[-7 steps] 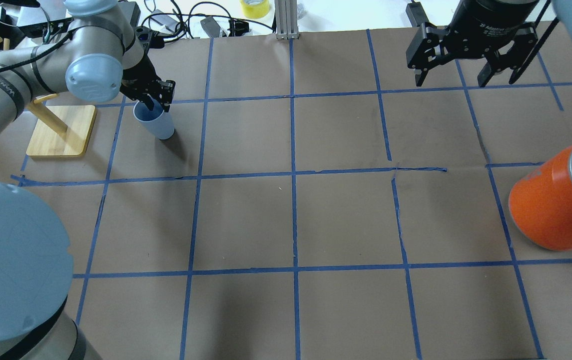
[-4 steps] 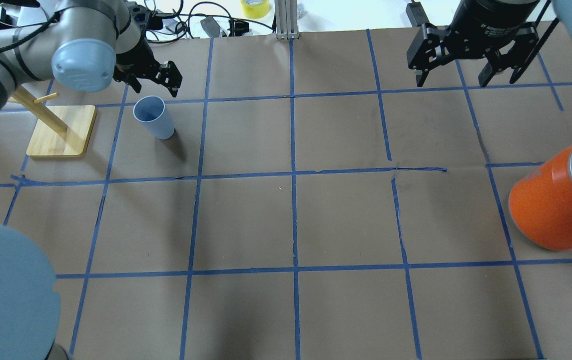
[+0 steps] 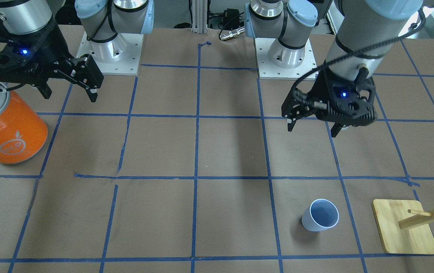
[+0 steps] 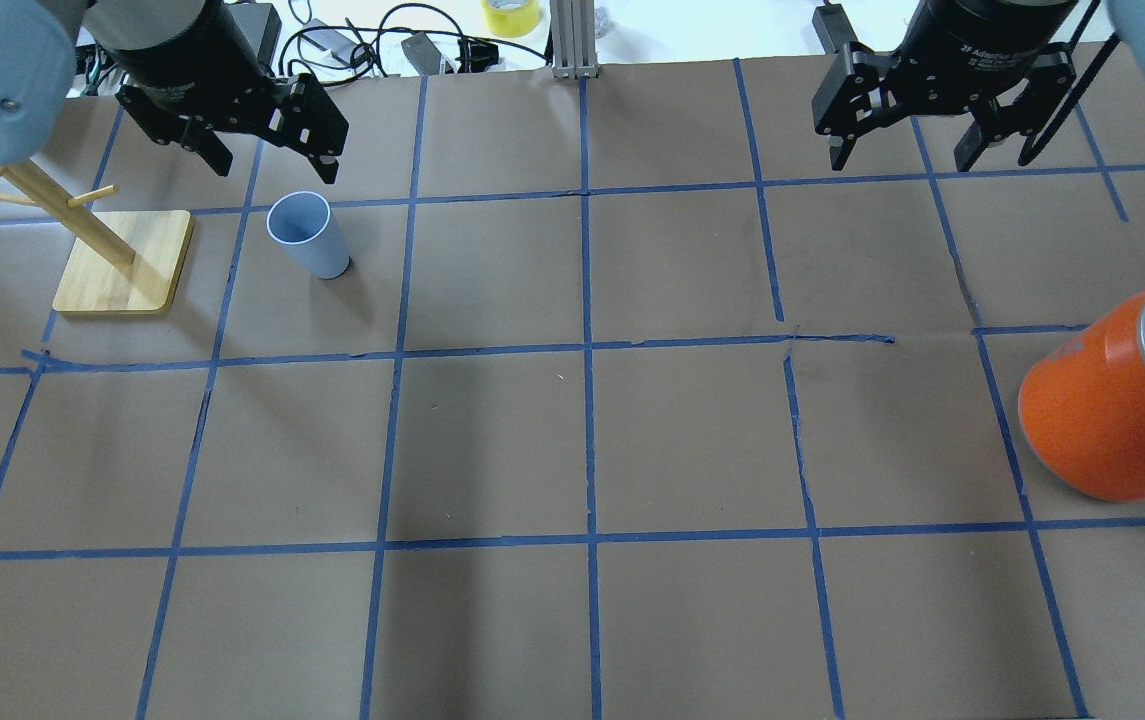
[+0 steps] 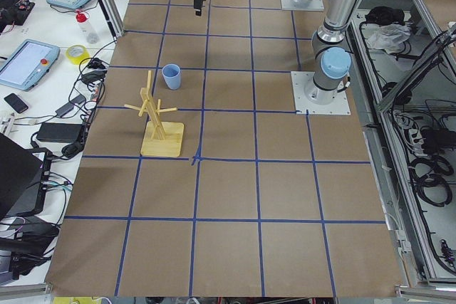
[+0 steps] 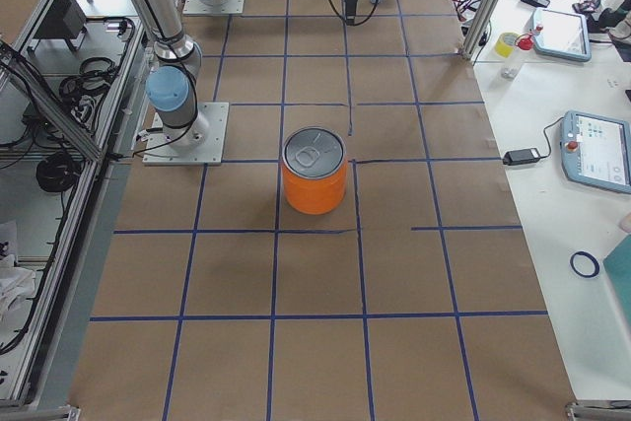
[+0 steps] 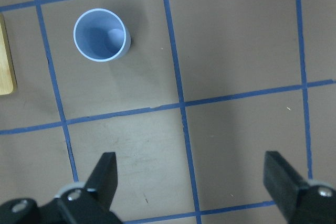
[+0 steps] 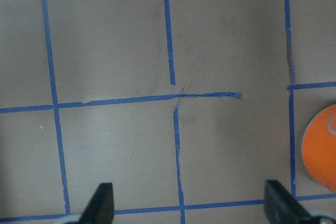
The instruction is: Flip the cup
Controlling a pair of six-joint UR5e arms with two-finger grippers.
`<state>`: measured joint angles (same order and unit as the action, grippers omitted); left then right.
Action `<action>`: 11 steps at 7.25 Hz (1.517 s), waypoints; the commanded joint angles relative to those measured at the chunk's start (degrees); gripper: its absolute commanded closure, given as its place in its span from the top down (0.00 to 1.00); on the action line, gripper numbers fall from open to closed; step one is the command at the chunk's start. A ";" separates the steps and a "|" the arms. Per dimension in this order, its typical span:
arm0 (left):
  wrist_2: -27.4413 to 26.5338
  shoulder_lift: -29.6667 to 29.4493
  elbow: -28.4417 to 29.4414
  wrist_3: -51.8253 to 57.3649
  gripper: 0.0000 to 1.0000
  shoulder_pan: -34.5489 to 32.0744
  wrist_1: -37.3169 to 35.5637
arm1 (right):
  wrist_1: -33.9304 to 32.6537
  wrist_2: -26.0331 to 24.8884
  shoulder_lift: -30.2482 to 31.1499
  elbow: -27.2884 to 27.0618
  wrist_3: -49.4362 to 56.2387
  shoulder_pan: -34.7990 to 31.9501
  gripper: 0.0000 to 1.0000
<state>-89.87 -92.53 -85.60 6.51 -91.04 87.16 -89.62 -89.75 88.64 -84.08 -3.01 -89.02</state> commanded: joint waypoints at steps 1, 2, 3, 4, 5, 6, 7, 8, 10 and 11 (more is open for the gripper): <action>-0.92 2.26 -2.37 -2.64 1.00 -2.81 1.08 | -0.20 0.01 0.05 -0.03 0.11 -0.01 1.00; -1.97 2.79 -3.51 -3.87 1.00 -3.09 1.00 | -0.29 0.10 0.05 -0.03 0.11 -0.10 1.00; -2.07 2.97 -3.87 -4.05 1.00 -3.09 0.47 | -0.29 0.01 0.05 -0.03 0.11 -0.19 1.00; -1.72 2.89 -3.96 -3.97 1.00 -3.09 0.47 | -0.29 0.01 0.05 -0.03 0.11 -0.19 1.00; -2.15 2.80 -4.05 -3.88 1.00 -3.00 0.38 | -0.29 0.01 0.13 -0.03 0.11 -0.19 1.00; -2.07 2.80 -3.88 -3.79 1.00 -2.83 0.38 | -0.29 0.10 0.13 -0.03 0.11 -0.19 1.00; -2.24 2.80 -3.96 -3.88 1.00 -2.91 0.38 | -0.29 0.10 0.13 -0.03 0.11 -0.19 1.00; -2.33 2.88 -3.96 -3.88 1.00 -2.91 0.38 | -0.29 0.10 0.13 -0.03 0.11 -0.19 1.00; -1.80 2.88 -3.88 -3.88 1.00 -2.91 0.47 | -0.29 0.01 0.13 -0.03 0.11 -0.19 1.00; -1.89 2.89 -3.87 -3.88 1.00 -2.91 0.47 | -0.21 0.01 0.13 -0.03 0.11 -0.19 1.00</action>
